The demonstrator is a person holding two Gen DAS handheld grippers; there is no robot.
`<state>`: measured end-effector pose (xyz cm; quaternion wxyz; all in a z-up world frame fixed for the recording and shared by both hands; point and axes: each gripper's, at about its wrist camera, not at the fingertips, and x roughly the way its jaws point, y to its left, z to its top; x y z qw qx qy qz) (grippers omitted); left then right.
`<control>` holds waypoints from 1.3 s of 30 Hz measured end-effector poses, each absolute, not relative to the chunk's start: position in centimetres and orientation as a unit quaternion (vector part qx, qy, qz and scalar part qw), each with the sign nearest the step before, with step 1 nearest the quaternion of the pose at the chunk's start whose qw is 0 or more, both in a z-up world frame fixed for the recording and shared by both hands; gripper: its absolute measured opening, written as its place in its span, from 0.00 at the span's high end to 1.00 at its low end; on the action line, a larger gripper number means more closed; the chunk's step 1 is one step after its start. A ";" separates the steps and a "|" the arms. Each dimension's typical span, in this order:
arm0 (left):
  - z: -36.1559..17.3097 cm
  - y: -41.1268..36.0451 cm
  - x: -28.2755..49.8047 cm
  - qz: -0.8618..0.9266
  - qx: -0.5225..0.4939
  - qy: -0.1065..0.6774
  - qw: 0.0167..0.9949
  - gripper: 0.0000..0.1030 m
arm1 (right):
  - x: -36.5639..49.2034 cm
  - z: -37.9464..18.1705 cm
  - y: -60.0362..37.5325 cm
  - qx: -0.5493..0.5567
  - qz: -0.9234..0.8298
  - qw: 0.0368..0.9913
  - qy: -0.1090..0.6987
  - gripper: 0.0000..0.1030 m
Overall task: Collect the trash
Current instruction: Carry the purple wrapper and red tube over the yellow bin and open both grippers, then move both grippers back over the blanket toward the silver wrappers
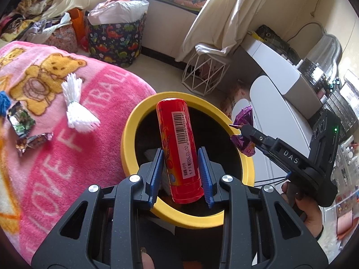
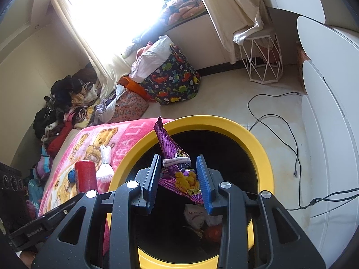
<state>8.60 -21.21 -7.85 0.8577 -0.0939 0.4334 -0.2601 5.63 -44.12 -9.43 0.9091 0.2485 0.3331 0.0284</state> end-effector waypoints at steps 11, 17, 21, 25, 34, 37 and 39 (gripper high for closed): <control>-9.5 -22.8 9.4 -0.272 -0.084 0.453 0.845 0.76 | 5.4 -10.2 -44.8 0.260 0.024 0.904 0.340 0.68; -10.2 -23.6 10.3 -0.270 -0.077 0.458 0.843 0.76 | 5.3 -10.2 -44.8 0.265 0.026 0.902 0.340 0.68; -10.1 -23.2 10.6 -0.263 -0.087 0.454 0.847 0.64 | 5.3 -10.1 -44.9 0.268 0.024 0.902 0.338 0.58; -9.3 -22.6 10.3 -0.253 -0.090 0.438 0.858 0.44 | 5.1 -9.9 -45.1 0.268 0.016 0.904 0.333 0.43; -6.9 -20.6 9.0 -0.211 -0.073 0.387 0.895 0.11 | 4.2 -8.2 -43.7 0.226 -0.018 0.926 0.303 0.14; -6.3 -19.8 8.7 -0.203 -0.072 0.378 0.901 0.11 | 4.1 -7.7 -43.0 0.215 -0.020 0.930 0.296 0.12; -6.0 -19.2 8.6 -0.198 -0.076 0.372 0.904 0.11 | 4.1 -7.4 -42.3 0.211 -0.015 0.932 0.293 0.11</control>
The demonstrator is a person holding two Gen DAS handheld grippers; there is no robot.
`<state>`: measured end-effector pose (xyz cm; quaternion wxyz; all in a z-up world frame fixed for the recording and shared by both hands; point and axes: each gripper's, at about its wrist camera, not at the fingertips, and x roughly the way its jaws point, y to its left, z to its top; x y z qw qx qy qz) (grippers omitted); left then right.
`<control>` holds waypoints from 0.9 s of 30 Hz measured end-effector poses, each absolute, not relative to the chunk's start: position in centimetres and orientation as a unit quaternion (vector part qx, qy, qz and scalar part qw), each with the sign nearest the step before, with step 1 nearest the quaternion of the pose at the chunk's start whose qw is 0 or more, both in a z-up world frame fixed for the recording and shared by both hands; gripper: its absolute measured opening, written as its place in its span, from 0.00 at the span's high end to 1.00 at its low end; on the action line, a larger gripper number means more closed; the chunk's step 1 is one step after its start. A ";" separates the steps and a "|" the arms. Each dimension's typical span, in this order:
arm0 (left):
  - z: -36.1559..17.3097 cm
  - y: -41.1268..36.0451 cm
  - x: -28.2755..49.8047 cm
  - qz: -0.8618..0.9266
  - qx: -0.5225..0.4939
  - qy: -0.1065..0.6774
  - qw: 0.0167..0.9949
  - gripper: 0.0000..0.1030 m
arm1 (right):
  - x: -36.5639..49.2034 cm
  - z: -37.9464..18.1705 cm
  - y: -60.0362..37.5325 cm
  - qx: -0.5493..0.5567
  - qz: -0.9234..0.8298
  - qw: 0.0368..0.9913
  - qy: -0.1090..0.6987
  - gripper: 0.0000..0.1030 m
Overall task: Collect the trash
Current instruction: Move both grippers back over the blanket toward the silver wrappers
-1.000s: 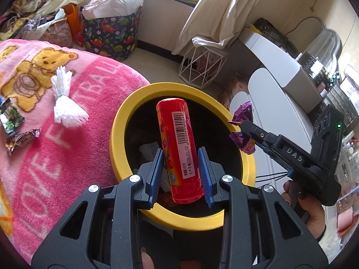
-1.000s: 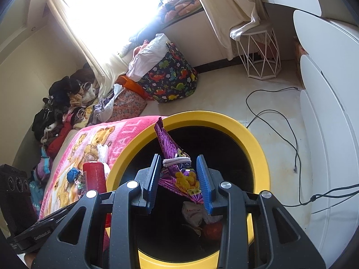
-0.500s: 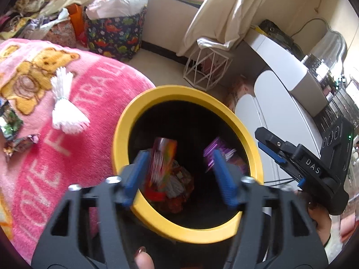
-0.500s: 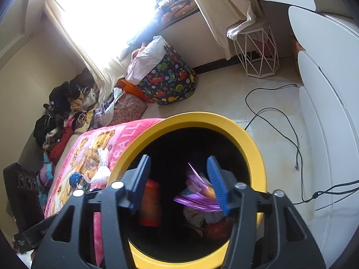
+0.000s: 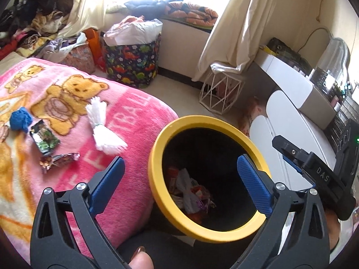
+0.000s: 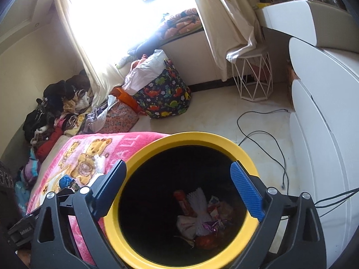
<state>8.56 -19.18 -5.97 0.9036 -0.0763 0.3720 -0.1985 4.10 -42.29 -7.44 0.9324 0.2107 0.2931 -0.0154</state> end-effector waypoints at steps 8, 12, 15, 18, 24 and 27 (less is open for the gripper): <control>-4.7 -16.9 8.2 -0.179 -0.089 0.348 0.916 0.11 | 4.2 -6.2 -39.6 0.188 0.004 0.940 0.285 0.10; -3.9 -15.4 8.0 -0.168 -0.101 0.328 0.924 0.11 | 4.2 -5.6 -37.8 0.179 0.017 0.942 0.284 0.09; -3.6 -14.5 8.2 -0.157 -0.099 0.322 0.928 0.11 | 4.4 -5.3 -36.8 0.167 0.024 0.943 0.286 0.08; -3.4 -13.3 8.4 -0.145 -0.104 0.319 0.931 0.11 | 4.4 -5.0 -35.7 0.157 0.028 0.945 0.285 0.08; -2.9 -10.5 8.8 -0.117 -0.118 0.304 0.938 0.11 | 4.6 -4.7 -33.6 0.143 0.038 0.947 0.285 0.07; -2.6 -9.2 8.9 -0.104 -0.120 0.297 0.942 0.11 | 4.8 -4.5 -32.6 0.141 0.044 0.947 0.286 0.07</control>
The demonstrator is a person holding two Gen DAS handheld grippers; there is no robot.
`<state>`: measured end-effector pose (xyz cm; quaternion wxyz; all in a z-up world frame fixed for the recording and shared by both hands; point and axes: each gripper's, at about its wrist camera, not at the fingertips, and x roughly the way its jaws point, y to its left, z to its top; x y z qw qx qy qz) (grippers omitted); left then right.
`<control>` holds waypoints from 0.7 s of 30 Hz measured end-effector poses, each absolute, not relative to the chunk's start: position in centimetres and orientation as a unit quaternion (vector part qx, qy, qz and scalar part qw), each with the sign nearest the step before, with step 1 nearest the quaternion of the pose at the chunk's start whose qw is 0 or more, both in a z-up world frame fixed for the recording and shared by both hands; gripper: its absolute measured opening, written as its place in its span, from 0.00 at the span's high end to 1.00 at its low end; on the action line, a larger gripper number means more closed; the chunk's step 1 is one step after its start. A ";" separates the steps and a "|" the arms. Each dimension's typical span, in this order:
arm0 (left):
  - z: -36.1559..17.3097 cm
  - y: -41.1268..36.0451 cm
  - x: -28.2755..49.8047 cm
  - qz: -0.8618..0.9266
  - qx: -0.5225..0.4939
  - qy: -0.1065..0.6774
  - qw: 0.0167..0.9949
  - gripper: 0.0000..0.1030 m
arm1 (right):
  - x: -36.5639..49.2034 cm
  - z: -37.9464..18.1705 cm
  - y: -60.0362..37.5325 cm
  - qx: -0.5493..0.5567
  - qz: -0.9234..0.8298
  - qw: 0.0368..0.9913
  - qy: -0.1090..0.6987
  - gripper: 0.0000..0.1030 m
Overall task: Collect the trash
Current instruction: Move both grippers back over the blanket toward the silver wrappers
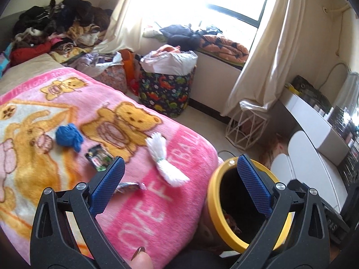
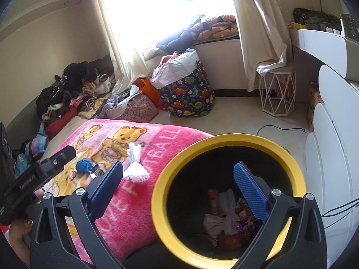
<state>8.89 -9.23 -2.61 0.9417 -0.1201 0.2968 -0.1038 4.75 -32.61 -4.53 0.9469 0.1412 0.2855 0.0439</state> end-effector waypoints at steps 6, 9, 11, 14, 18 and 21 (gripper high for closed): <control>-2.3 -6.8 9.3 -0.081 -0.127 0.291 0.945 0.11 | 4.8 -4.4 -29.8 0.128 0.064 0.947 0.288 0.07; -2.2 -5.8 9.5 -0.069 -0.128 0.286 0.947 0.11 | 5.0 -4.5 -28.3 0.119 0.076 0.946 0.291 0.07; -2.2 -5.0 9.6 -0.062 -0.128 0.284 0.948 0.11 | 5.2 -4.4 -27.4 0.114 0.084 0.945 0.294 0.06; -2.2 -3.9 9.7 -0.052 -0.130 0.281 0.950 0.11 | 5.6 -4.4 -26.0 0.109 0.095 0.944 0.296 0.06; -2.3 -2.6 9.7 -0.039 -0.134 0.278 0.950 0.11 | 6.2 -4.5 -24.4 0.101 0.107 0.942 0.300 0.06; -2.3 -1.6 9.8 -0.029 -0.134 0.276 0.951 0.11 | 6.6 -4.7 -23.4 0.098 0.112 0.940 0.306 0.06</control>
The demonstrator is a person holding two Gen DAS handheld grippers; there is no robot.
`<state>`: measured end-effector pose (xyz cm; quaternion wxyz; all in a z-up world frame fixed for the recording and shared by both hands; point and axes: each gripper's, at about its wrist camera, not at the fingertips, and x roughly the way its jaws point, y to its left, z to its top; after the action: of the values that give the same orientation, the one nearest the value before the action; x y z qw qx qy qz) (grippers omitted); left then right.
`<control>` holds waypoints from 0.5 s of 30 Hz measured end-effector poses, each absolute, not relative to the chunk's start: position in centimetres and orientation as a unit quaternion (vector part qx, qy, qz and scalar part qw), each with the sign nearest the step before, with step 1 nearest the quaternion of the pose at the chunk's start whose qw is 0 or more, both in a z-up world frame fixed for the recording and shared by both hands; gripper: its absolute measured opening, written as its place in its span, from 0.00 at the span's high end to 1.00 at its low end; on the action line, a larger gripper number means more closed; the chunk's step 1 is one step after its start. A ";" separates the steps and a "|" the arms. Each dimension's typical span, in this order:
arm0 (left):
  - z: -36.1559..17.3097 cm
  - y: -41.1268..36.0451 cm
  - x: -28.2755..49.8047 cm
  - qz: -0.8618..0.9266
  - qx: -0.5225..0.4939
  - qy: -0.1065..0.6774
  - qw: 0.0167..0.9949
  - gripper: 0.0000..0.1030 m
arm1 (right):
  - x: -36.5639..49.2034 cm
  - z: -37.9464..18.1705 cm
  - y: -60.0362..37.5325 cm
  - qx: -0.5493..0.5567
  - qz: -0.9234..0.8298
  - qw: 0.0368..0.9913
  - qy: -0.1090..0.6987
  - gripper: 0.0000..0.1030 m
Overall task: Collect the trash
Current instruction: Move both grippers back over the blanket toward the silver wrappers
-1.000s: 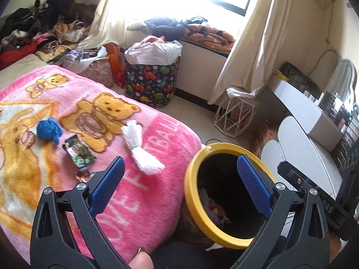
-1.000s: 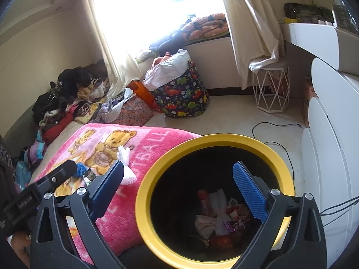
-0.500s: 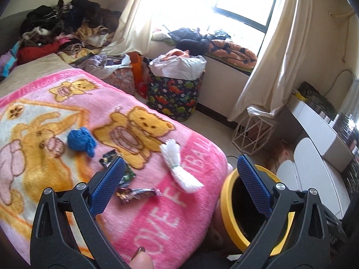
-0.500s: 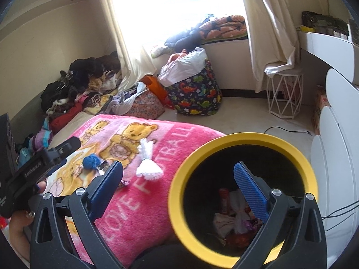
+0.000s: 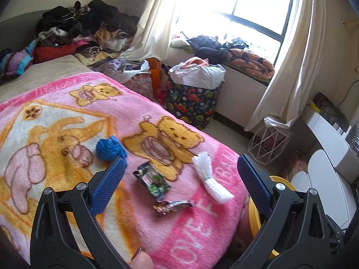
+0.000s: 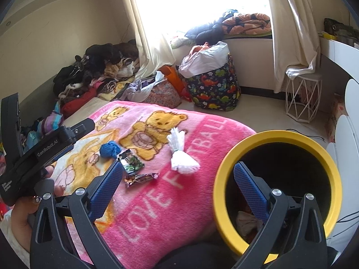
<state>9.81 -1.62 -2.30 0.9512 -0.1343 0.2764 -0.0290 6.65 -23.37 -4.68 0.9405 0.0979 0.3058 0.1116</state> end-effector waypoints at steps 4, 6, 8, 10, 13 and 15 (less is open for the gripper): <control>-2.5 0.0 10.0 -0.012 -0.141 0.275 0.951 0.11 | 7.3 -5.2 -21.8 0.092 0.117 0.937 0.317 0.06; -2.8 1.0 10.1 -0.002 -0.149 0.277 0.949 0.11 | 7.9 -5.6 -20.8 0.086 0.119 0.935 0.324 0.07; -2.9 1.8 10.2 0.006 -0.157 0.278 0.948 0.11 | 8.5 -6.2 -19.9 0.083 0.120 0.931 0.335 0.07; -3.1 2.8 10.2 0.017 -0.163 0.278 0.946 0.11 | 8.9 -6.7 -19.4 0.080 0.122 0.928 0.344 0.07; -3.4 3.9 10.2 0.027 -0.169 0.278 0.945 0.11 | 10.1 -7.9 -17.9 0.077 0.122 0.921 0.363 0.07; -3.7 4.6 10.3 0.034 -0.171 0.280 0.944 0.11 | 10.7 -8.7 -17.3 0.078 0.123 0.916 0.375 0.07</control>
<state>10.30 4.64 -3.71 0.9440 -0.1710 0.2801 0.0338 10.75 -17.26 -8.74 0.9157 0.0784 0.3747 0.1226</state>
